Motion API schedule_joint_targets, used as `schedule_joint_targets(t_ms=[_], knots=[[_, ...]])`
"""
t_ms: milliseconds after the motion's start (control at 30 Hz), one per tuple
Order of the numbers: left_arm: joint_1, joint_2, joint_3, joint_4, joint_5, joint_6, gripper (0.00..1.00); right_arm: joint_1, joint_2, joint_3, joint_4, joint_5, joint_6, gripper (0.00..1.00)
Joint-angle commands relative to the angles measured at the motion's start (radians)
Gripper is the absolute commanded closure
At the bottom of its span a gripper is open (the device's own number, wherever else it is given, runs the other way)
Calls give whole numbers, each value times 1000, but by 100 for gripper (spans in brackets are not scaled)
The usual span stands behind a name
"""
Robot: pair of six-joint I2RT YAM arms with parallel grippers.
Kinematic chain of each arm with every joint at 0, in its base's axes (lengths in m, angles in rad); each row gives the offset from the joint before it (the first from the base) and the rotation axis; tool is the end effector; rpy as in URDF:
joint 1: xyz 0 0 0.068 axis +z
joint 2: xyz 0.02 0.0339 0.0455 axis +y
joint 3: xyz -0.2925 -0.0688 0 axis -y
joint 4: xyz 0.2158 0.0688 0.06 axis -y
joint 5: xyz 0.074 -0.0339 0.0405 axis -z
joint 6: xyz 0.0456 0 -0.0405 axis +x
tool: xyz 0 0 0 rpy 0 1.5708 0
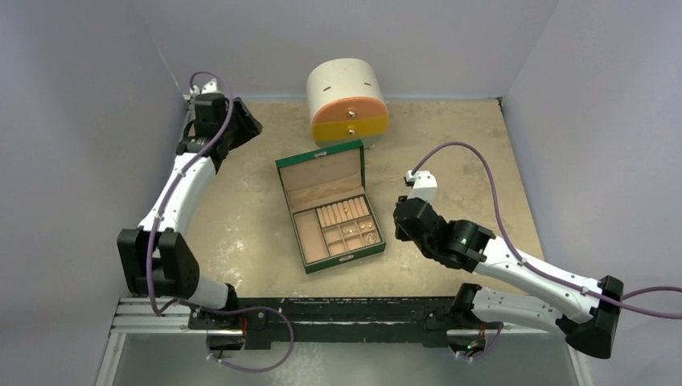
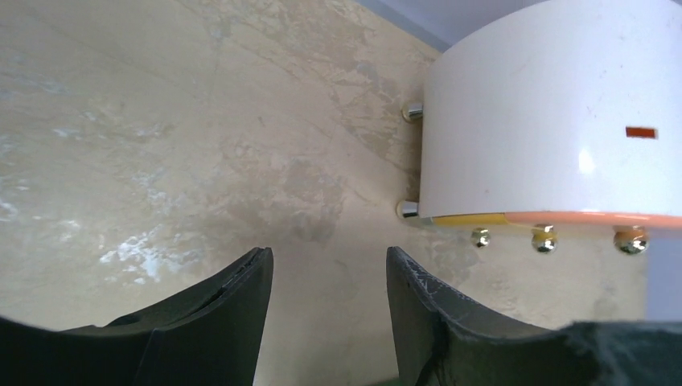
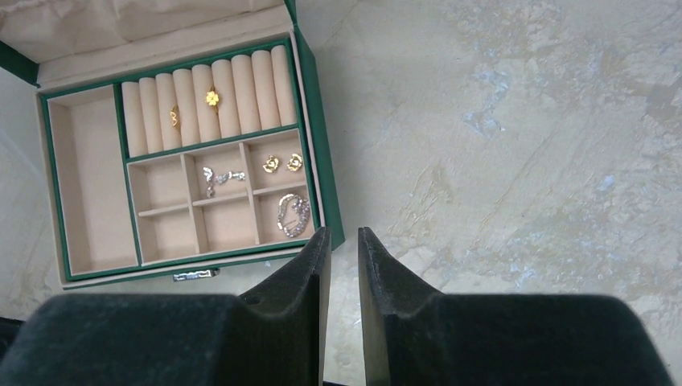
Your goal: Organize the mixed jewelry
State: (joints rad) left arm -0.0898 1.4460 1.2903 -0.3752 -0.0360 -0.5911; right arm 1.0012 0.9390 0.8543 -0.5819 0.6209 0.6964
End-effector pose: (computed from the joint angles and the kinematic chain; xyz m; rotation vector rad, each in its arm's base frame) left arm 0.3081 -0.0261 0.3690 -0.5478 2.0513 -0.3698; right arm 0.1057 0.1159 0.3224 0.0046 2.1138 0.3184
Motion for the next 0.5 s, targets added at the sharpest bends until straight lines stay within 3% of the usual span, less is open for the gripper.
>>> schedule_joint_targets(t_ms=[0, 267, 467], knots=[[86, 47, -49, 174, 291, -140, 47, -3, -21, -15, 35, -12, -7, 79], [126, 129, -166, 359, 558, -274, 49, -4, -29, -26, 63, -20, -12, 79], [125, 148, -228, 433, 666, -312, 50, -4, -37, -37, 71, -30, -15, 79]])
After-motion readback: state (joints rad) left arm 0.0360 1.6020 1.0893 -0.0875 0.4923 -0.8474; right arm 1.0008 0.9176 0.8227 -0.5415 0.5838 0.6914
